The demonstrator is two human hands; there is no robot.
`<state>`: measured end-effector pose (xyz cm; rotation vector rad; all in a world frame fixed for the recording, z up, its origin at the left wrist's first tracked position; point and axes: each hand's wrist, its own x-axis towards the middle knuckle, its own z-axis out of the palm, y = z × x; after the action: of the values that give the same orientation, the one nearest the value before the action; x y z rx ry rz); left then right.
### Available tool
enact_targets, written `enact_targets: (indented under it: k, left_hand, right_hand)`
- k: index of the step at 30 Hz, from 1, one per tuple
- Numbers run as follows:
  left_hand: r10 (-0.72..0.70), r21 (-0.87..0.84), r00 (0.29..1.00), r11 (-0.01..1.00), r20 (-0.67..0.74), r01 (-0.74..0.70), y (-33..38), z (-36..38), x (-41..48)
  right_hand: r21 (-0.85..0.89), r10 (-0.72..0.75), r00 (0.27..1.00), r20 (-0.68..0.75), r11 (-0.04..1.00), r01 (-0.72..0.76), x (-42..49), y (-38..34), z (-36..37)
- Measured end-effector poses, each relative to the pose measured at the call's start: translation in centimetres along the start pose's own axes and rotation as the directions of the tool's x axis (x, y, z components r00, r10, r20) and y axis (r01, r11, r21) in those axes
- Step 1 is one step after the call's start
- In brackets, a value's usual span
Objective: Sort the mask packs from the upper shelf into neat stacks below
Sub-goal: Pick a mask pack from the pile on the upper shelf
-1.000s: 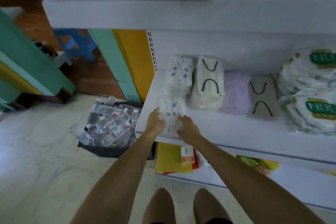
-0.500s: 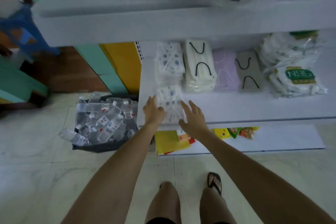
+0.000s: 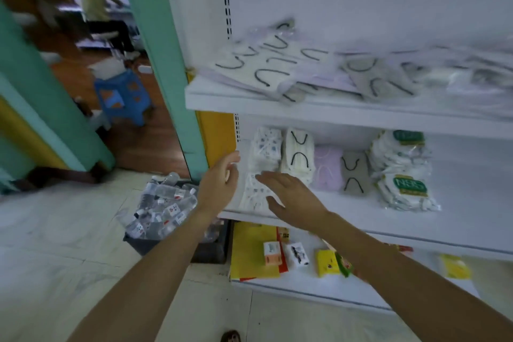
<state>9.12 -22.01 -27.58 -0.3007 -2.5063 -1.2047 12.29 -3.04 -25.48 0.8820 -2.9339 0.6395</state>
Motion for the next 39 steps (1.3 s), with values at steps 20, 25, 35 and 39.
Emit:
enact_targets:
  k: [20, 25, 35, 39]
  left_hand:
    - [-0.043, 0.122, 0.998, 0.991, -0.05, 0.049, 11.9, -8.3, 12.2]
    - [-0.119, 0.151, 0.993, 0.981, -0.01, 0.12, 9.4, -8.2, 17.7]
    - [-0.251, -0.318, 0.967, 0.921, -0.046, 0.224, 9.1, -7.0, 21.9]
    - [-0.313, -0.536, 0.938, 0.772, 0.147, 0.342, 10.4, -7.1, 23.1]
  right_hand:
    - [-0.148, 0.105, 0.99, -0.093, 0.982, -0.118, 9.2, -1.9, -16.3]
    - [-0.319, 0.117, 0.991, -0.06, 0.939, -0.13, 12.1, -1.2, -16.2]
    - [0.305, 0.304, 0.895, -0.326, 0.93, -0.204, 13.9, -0.2, -17.6]
    - [0.297, 0.159, 0.957, -0.244, 0.951, -0.082, 15.7, -0.7, -18.2]
